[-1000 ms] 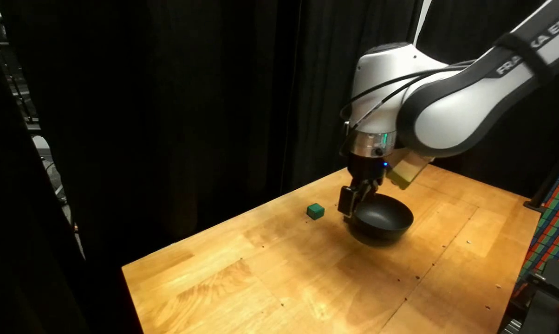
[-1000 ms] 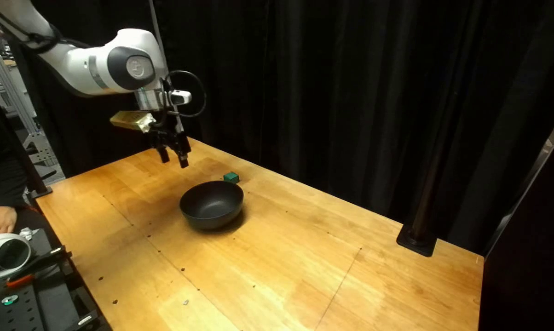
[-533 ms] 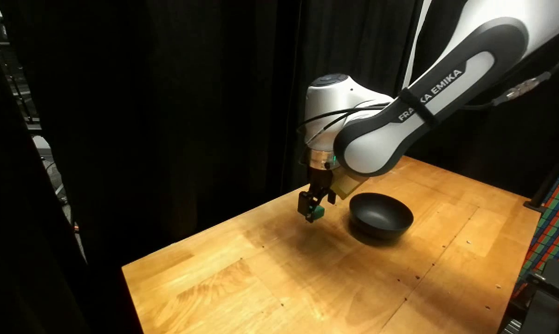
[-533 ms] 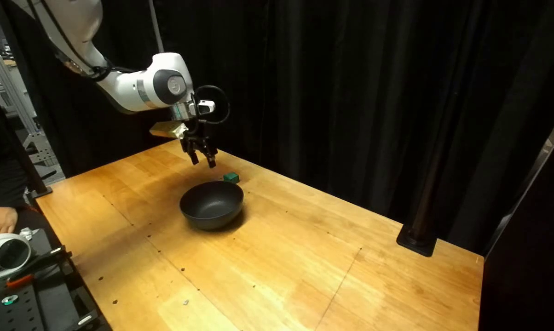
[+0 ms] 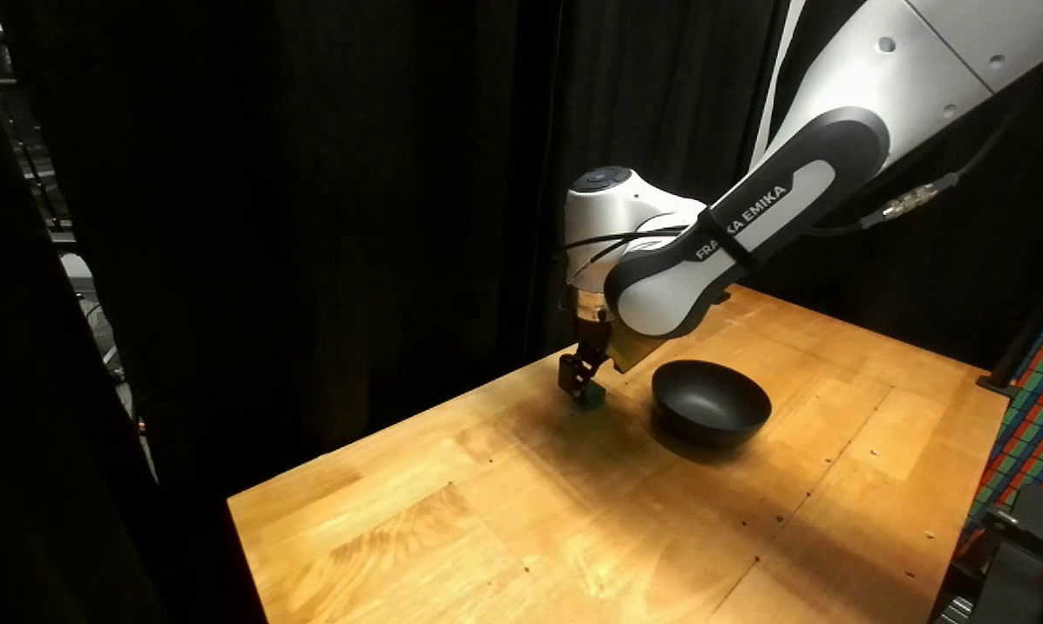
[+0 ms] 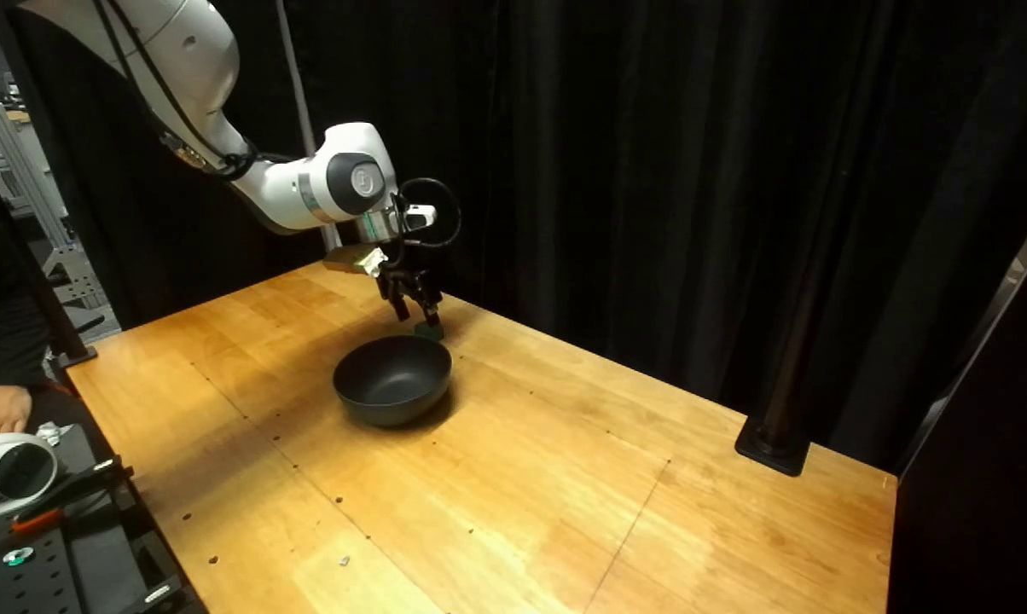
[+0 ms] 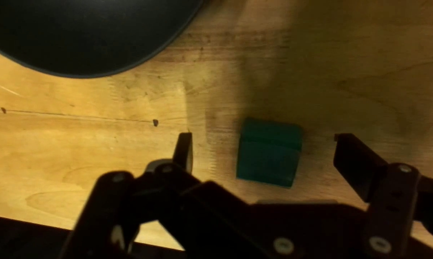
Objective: Put the green block in the bowl
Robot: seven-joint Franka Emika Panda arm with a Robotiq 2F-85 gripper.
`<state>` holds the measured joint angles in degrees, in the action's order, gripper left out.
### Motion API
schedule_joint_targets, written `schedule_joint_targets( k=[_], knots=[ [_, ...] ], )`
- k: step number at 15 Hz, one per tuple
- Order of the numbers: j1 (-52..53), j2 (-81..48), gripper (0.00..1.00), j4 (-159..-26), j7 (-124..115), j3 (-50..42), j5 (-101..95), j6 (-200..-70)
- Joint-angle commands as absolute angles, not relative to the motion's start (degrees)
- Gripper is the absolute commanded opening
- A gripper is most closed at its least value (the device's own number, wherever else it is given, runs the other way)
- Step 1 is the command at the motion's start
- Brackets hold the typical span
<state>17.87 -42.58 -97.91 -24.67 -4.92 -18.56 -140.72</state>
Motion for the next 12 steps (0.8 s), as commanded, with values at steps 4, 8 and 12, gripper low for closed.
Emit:
schedule_joint_targets(
  k=[4, 8, 12],
  knots=[
    [17.8, -46.6, 1.00, -93.1, -24.3, -5.0, -16.4, -141.3],
    [18.4, -47.1, 0.58, -92.9, -24.7, -5.4, -16.2, -141.8],
    [18.2, -46.5, 0.27, -94.1, -24.5, -5.4, -16.0, -141.6]
  ],
)
